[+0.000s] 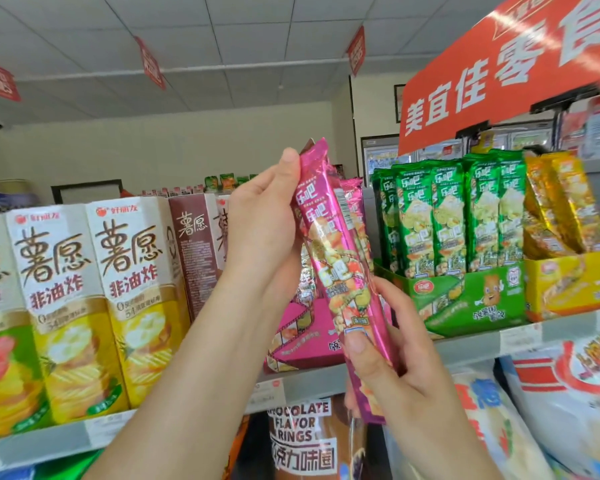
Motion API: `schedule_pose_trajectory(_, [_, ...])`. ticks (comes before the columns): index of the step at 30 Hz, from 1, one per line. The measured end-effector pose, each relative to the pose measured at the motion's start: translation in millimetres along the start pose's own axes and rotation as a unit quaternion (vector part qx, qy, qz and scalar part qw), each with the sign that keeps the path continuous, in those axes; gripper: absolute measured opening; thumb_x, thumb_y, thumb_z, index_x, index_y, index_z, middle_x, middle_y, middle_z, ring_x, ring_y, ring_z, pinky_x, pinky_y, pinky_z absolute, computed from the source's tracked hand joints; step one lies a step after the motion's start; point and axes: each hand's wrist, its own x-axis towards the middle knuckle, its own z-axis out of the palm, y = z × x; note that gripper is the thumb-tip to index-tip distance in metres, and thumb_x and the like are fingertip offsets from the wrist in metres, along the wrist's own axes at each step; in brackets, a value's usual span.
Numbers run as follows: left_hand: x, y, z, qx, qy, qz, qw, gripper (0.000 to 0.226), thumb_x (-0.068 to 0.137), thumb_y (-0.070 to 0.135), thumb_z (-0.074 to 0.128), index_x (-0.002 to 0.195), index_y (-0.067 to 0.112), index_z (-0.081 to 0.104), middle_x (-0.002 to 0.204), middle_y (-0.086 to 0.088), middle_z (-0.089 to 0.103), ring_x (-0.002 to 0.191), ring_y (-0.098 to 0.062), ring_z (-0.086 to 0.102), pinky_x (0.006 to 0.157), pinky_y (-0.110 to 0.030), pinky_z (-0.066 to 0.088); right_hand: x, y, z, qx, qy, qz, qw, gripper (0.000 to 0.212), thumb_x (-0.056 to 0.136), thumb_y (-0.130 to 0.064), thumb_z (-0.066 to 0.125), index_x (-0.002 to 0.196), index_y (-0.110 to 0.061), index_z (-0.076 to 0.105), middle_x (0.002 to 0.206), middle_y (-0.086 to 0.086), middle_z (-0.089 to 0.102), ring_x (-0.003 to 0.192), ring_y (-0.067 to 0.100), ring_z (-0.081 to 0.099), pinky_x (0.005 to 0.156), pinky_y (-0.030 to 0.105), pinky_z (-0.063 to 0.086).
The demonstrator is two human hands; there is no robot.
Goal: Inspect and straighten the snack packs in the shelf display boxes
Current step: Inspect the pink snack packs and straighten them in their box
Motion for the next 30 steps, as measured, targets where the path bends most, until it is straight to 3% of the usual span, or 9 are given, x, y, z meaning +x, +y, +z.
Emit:
schedule_pose_trajectory(6, [-16.8,-1.2,14.7,0.008,-0.034,-0.024,0.999,0.032,0.088,0.052,0.061,0.079,0.022,0.065,0.08,-0.009,0.061,0.079,-0.025,0.059,0.087,-0.054,0.05,-5.2,0.8,-0.1,-0.168,0.132,-0.073,0.974,0.044,0.082,-0.075,0.042,0.124,-0.064,0.04,0.094,-0.026,0.068,0.076,-0.005,0.066,0.062,0.01,0.05])
schedule_pose_trajectory(10, [-33.5,-9.6,24.3,0.053,0.002,0.02,0.998,0.025,0.085,0.045,0.067,0.088,0.02,0.06,0.081,0.0,0.059,0.071,-0.011,0.056,0.069,-0.028,0.044,-12.7,0.3,0.5,-0.307,0.191,-0.105,0.926,0.045,0.09,-0.072,0.035,0.131,-0.057,0.035,0.1,-0.026,0.061,0.089,-0.03,0.047,0.069,-0.008,0.034])
schedule_pose_trajectory(12, [-39.3,-11.2,27.1,0.022,0.026,0.033,0.999,0.018,0.087,0.035,0.069,0.091,0.019,0.062,0.078,0.001,0.062,0.068,-0.01,0.058,0.066,-0.026,0.046,-17.4,-1.0,-3.7,-0.299,0.185,-0.116,0.929,0.044,0.09,-0.071,0.036,0.132,-0.06,0.031,0.109,-0.029,0.06,0.095,-0.029,0.047,0.071,-0.007,0.034])
schedule_pose_trajectory(15, [-43.1,-9.3,32.1,-0.019,0.061,0.035,0.997,0.022,0.088,0.027,0.07,0.103,0.013,0.062,0.079,-0.001,0.068,0.077,-0.016,0.062,0.079,-0.04,0.052,-25.4,-2.2,-15.1,-0.139,0.123,-0.09,0.979,0.046,0.084,-0.069,0.048,0.129,-0.061,0.041,0.116,-0.022,0.065,0.097,-0.003,0.065,0.076,0.009,0.048])
schedule_pose_trajectory(17, [-45.9,-10.2,36.3,-0.038,0.07,0.03,0.996,0.024,0.089,0.026,0.068,0.106,0.011,0.061,0.085,-0.004,0.067,0.086,-0.021,0.062,0.094,-0.047,0.051,-31.3,-2.0,-23.2,-0.012,0.059,-0.017,0.998,0.045,0.078,-0.07,0.056,0.122,-0.061,0.05,0.098,-0.01,0.071,0.072,0.01,0.07,0.06,0.024,0.054])
schedule_pose_trajectory(19, [-49.2,-14.3,42.4,-0.057,0.065,0.018,0.996,0.028,0.087,0.026,0.069,0.107,0.008,0.061,0.084,-0.004,0.068,0.082,-0.019,0.064,0.089,-0.041,0.054,-37.8,0.3,-33.5,0.037,0.029,0.015,0.999,0.045,0.076,-0.065,0.061,0.119,-0.053,0.059,0.073,0.002,0.067,0.051,0.014,0.059,0.046,0.023,0.047])
schedule_pose_trajectory(23, [-61.7,-26.1,58.9,-0.055,0.079,-0.01,0.995,0.077,0.069,0.027,0.08,0.133,-0.004,0.05,0.108,-0.013,0.069,0.1,-0.022,0.062,0.104,-0.049,0.044,-49.2,2.3,-57.0,0.0,0.057,0.015,0.998,0.058,0.071,-0.081,0.055,0.114,-0.043,0.063,0.06,-0.004,0.059,0.048,0.004,0.046,0.047,0.017,0.037])
schedule_pose_trajectory(25, [-72.8,-35.1,66.8,-0.026,0.073,-0.013,0.997,0.065,0.07,0.023,0.078,0.126,-0.001,0.057,0.109,-0.011,0.071,0.096,-0.016,0.063,0.099,-0.043,0.049,-57.1,2.5,-68.1,0.005,0.063,0.023,0.998,0.062,0.07,-0.084,0.052,0.113,-0.041,0.063,0.058,-0.005,0.056,0.047,0.004,0.044,0.047,0.018,0.035])
schedule_pose_trajectory(30, [-110.2,-56.7,80.3,0.009,0.057,-0.023,0.998,0.018,0.074,0.02,0.076,0.09,0.017,0.071,0.079,0.004,0.072,0.07,-0.01,0.065,0.068,-0.028,0.052,-78.0,1.8,-87.5,0.03,0.042,0.034,0.998,0.058,0.074,-0.083,0.052,0.109,-0.038,0.065,0.062,-0.005,0.056,0.05,0.005,0.049,0.049,0.023,0.038])
